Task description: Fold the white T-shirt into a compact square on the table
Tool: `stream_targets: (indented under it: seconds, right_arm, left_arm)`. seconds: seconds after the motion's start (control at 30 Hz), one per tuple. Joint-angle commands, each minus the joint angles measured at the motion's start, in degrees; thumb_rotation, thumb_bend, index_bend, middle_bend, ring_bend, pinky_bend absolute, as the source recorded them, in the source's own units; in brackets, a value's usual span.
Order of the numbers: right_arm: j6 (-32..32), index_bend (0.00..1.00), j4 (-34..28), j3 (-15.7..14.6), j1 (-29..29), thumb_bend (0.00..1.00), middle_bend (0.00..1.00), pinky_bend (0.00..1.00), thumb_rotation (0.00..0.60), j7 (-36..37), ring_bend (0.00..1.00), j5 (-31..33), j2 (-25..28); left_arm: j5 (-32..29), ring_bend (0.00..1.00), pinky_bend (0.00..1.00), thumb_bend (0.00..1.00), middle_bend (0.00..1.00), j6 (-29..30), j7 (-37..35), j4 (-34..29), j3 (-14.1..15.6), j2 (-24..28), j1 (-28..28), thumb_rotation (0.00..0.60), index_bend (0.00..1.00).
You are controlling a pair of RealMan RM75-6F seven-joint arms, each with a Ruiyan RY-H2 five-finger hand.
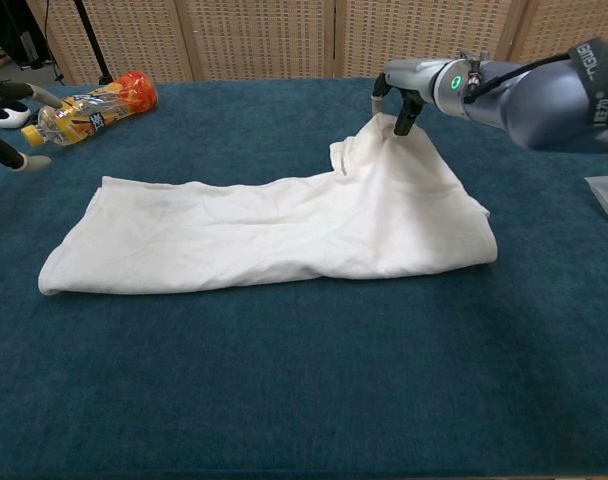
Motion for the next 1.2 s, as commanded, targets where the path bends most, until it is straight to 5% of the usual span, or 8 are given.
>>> stream_targets:
  seconds: [0.03,0.23,0.47,0.67,0.8,0.93,1.2]
  right_arm:
    - [0.63,0.0,2.15,0.3,0.75,0.0,0.0,0.0,0.6,-0.99,0.0,0.31,-1.36]
    - [5.18,0.0,1.85,0.38,0.25,0.0,0.0,0.0,0.6,-1.64,0.0,-0.99,-1.04]
    - [10.59,0.0,-7.0,-0.13,-3.0,0.0,0.0,0.0,0.6,-3.44,0.0,-2.33,4.14]
    - [19.84,0.0,-30.21,-2.72,-11.93,0.0,0.0,0.0,0.6,-7.49,0.0,-4.25,16.77]
    - [33.41,0.0,-50.22,-7.76,-23.14,0.0,0.0,0.0,0.6,-7.61,0.0,-10.37,27.55]
    - [40.8,0.0,-58.59,-11.9,-29.95,0.0,0.0,0.0,0.6,-4.8,0.0,-15.69,32.87]
    - [51.73,0.0,-64.7,-19.21,-40.02,0.0,0.0,0.0,0.6,1.26,0.0,-25.62,37.93]
  left_arm:
    - [-0.19,0.0,0.0,0.33,0.0,-0.36,-0.34,0.38,-0.12,0.08,0.01,0.6,0.0]
    - [0.0,0.0,0.0,0.33,0.0,-1.01,-1.54,1.04,-0.27,0.4,0.26,0.6,0.0]
    - [1.68,0.0,0.0,0.33,0.0,-0.72,-2.83,0.11,0.0,1.51,1.0,0.6,0.0]
    - [4.15,0.0,0.0,0.33,0.0,0.17,-3.74,-1.29,0.85,2.88,2.07,0.6,0.0]
    - [5.77,0.0,0.0,0.33,0.0,0.65,-4.32,-2.0,1.63,3.81,2.89,0.6,0.0]
    - [6.55,0.0,0.0,0.33,0.0,0.81,-4.39,-2.35,1.95,4.45,3.18,0.6,0.0]
    - [6.28,0.0,0.0,0.33,0.0,0.61,-2.53,-4.82,2.03,6.28,2.89,0.6,0.0]
